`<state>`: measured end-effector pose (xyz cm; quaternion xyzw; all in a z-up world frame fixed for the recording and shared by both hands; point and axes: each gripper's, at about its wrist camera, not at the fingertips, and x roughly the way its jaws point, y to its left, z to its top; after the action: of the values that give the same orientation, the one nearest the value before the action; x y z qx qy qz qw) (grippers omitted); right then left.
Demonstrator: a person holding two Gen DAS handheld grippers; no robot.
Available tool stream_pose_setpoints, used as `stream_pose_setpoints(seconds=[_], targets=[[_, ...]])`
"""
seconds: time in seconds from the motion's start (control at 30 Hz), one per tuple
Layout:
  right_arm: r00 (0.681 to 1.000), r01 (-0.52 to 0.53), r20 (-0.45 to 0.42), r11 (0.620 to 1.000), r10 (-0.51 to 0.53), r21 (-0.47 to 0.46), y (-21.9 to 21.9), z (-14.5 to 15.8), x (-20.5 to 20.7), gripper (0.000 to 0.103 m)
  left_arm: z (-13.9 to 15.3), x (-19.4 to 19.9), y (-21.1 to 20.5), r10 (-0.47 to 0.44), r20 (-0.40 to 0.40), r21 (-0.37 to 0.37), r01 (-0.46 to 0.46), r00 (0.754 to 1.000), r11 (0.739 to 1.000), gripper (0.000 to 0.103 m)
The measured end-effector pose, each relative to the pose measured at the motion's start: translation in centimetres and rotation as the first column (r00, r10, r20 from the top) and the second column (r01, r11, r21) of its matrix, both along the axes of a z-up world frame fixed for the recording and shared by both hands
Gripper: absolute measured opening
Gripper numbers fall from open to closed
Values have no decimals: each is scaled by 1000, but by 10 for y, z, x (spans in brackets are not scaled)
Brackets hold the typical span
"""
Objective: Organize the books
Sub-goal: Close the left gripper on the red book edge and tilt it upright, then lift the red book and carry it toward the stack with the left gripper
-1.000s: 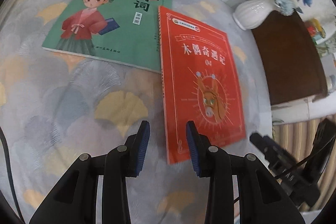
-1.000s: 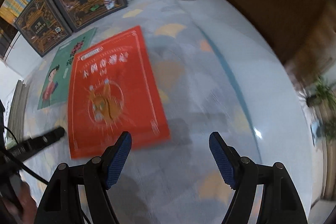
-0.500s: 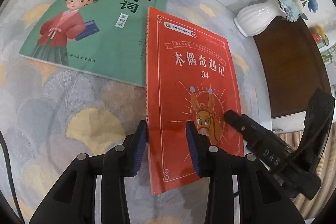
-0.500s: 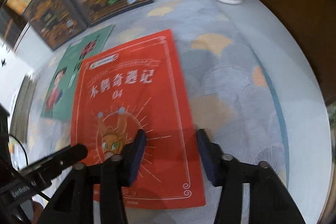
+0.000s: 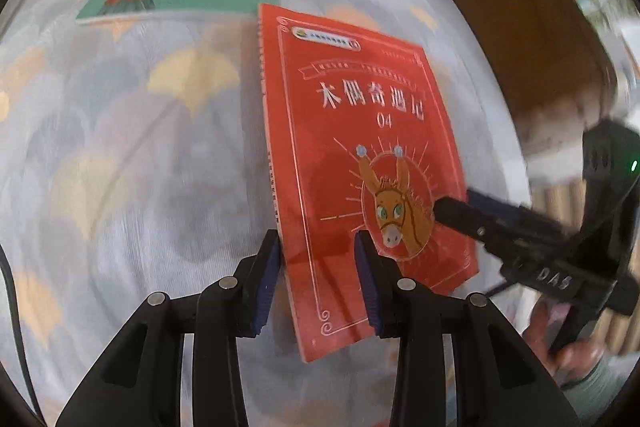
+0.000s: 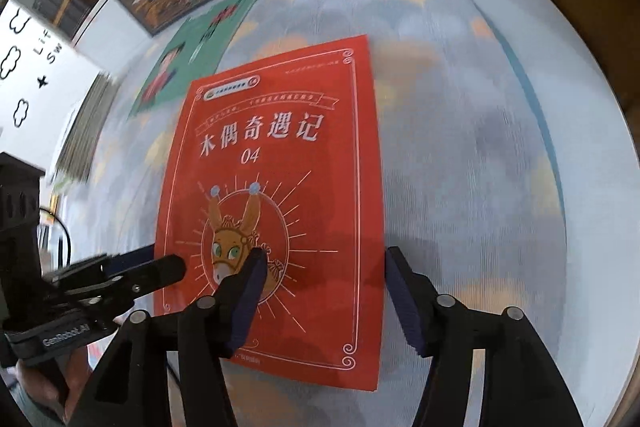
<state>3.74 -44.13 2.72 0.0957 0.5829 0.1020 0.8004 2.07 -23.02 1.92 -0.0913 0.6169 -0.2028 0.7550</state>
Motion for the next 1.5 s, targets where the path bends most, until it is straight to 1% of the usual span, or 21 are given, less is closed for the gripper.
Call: stream_pose_setpoints(seconds=[0.1,0.23,0.33,0.43,0.5,0.57,0.63,0.67,0.7,0.73,0.8,0.87,1.0,1.1,1.13,1.17,1.2,1.27,1.33,1.43,1.5], targets=[[1000,-28,-7,999,28,-36,3,2,-28,59,1,-22,-1,-19,1,19,19,1000,1000,33],[1000,32,7,988,-31,-153,-2,3,-42,59,0,-34,4,22,-10,11,-22,1000,1000,33],[999,28,27,988,-24,-150,0,1,-47,56,-2,-33,1,39,-2,7,-39,999,999,33],[1000,0,30,997,3,-81,8,0,-53,55,-5,-30,0,52,-15,-33,-53,999,998,33],[999,1,42,996,3,-94,12,-1,-55,55,-6,-22,2,84,-38,-80,-87,996,993,33],[999,14,41,998,-12,-54,5,0,-55,55,0,-22,10,123,-51,-184,-130,991,974,33],[998,50,22,998,-50,31,-8,-2,-55,55,16,-25,20,154,-41,-342,-159,987,926,33],[998,64,11,995,-65,70,-13,-3,-55,55,23,-24,22,160,-41,-394,-163,986,905,33],[997,82,-2,990,-83,115,-19,-4,-55,55,27,-23,22,159,-41,-414,-162,986,896,33],[995,99,-13,984,-98,147,-23,-5,-54,55,27,-21,19,161,-39,-408,-163,986,898,33],[992,127,-30,973,-124,194,-29,-6,-55,55,18,-14,11,166,-50,-355,-173,985,919,33],[990,142,-39,966,-136,214,-31,-7,-55,55,5,-10,7,174,-85,-336,-192,981,922,33],[990,142,-34,966,-137,215,-29,-6,-59,55,-11,-12,-2,187,-117,-306,-214,975,927,33],[993,120,-33,975,-116,186,-26,-3,-58,55,-14,-15,3,210,-134,-301,-242,968,923,25],[993,119,-42,975,-114,186,-26,-3,-56,55,-14,-13,3,215,-147,-321,-252,965,913,21],[992,126,-54,973,-118,195,-29,-3,-56,55,-14,-12,5,218,-169,-364,-266,961,893,15],[989,139,-73,966,-126,217,-34,-4,-57,55,-12,-13,9,223,-185,-397,-280,957,874,14],[981,177,-121,943,-149,281,-49,-6,-58,55,-12,-10,13,234,-232,-469,-319,944,824,14],[979,179,-154,925,-133,334,-60,-8,-55,56,-15,-8,15,224,-285,-519,-347,932,781,14],[975,180,-194,891,-106,416,-75,-12,-54,58,-23,-3,14,201,-385,-587,-407,901,700,14],[969,206,-221,849,-109,487,-83,-19,-56,60,-25,-1,13,185,-428,-617,-435,885,656,14]])
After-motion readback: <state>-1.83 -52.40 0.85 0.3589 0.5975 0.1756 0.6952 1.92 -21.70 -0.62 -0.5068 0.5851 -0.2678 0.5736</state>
